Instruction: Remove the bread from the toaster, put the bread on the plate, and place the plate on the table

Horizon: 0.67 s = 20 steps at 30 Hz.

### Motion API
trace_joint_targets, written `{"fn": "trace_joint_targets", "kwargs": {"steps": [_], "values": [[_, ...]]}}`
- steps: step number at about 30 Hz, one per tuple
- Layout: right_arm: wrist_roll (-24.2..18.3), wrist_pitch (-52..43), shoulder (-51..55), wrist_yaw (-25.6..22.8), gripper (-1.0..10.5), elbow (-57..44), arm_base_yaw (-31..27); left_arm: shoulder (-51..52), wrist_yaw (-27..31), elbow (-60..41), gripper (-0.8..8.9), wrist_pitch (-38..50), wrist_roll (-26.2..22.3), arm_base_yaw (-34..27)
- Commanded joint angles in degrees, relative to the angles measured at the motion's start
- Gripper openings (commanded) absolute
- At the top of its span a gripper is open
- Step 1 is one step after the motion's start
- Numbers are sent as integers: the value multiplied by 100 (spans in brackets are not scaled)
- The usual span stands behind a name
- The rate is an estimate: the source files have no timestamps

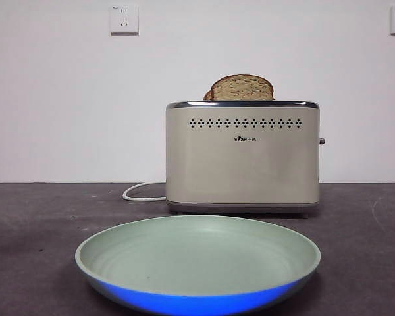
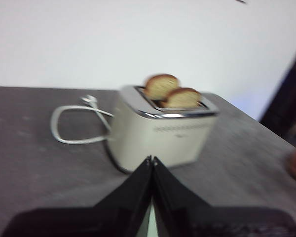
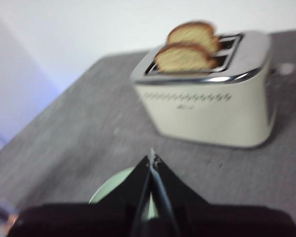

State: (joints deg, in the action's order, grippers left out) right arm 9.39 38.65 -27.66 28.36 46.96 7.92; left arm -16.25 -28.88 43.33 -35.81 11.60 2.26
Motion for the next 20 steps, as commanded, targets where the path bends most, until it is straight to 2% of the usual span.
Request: {"fn": "trace_joint_targets", "kwargs": {"steps": [1,5,9,12,13,14,17,18,20], "values": [[-662,750,-361,188,-12,654,13,-227,-286,422,-7,-481,-385,-11],[-1067,1626,-732,181,-11,1270,13,-487,-588,907,-7,-1045,-664,-11],[-1137,1810,-809,175,-11,1375,13,-564,-601,1082,-6,-1235,-739,-11],[-1123,1810,-809,173,60,1377,13,-564,-599,1113,11,-1244,-732,-11],[-1121,1814,-809,170,137,1375,13,-564,-599,1115,57,-1241,-732,-11],[-1115,1818,-809,170,236,1377,13,-564,-597,1115,154,-1241,-728,-11],[-1023,1825,-809,168,519,1377,13,-566,-597,1117,515,-1261,-715,-11],[-1023,1834,-809,170,586,1375,13,-573,-601,1115,577,-1259,-717,-11],[-1025,1867,-809,170,602,1375,13,-575,-623,1115,574,-1235,-734,-11]]}}
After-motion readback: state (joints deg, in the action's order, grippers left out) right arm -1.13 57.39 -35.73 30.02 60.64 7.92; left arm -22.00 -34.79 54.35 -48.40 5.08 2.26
